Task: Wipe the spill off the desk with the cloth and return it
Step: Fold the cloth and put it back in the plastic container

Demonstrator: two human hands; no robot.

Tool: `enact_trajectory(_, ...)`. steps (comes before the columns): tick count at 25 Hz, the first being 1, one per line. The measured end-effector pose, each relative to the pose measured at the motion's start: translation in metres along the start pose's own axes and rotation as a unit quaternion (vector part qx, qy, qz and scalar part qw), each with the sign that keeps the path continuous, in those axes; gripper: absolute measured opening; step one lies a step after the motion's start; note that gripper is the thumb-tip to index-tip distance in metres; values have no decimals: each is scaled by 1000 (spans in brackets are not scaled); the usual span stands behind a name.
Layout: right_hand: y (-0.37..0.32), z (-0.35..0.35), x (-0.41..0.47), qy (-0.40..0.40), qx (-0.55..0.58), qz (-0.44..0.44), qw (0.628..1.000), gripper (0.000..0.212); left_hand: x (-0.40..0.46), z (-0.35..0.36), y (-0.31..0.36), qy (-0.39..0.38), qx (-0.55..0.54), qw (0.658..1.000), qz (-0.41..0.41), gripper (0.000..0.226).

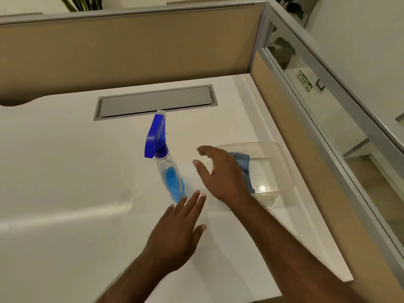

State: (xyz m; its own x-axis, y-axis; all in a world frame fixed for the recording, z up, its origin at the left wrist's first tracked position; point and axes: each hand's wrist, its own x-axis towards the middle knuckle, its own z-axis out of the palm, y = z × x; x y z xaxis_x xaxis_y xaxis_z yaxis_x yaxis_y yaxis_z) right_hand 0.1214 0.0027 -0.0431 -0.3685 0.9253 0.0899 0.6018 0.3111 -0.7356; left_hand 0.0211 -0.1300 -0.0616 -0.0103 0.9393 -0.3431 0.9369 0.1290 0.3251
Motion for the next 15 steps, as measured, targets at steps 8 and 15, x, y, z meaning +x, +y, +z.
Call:
enact_trajectory(8, -51, 90, -11, 18, -12, 41, 999, 85, -38, 21, -57, 83, -23, 993, -84, 69)
enact_trajectory(15, -38, 84, -5, 73, 8, 57, 996, 53, 26, 46, -106, 48, -11, 990, -133, 98)
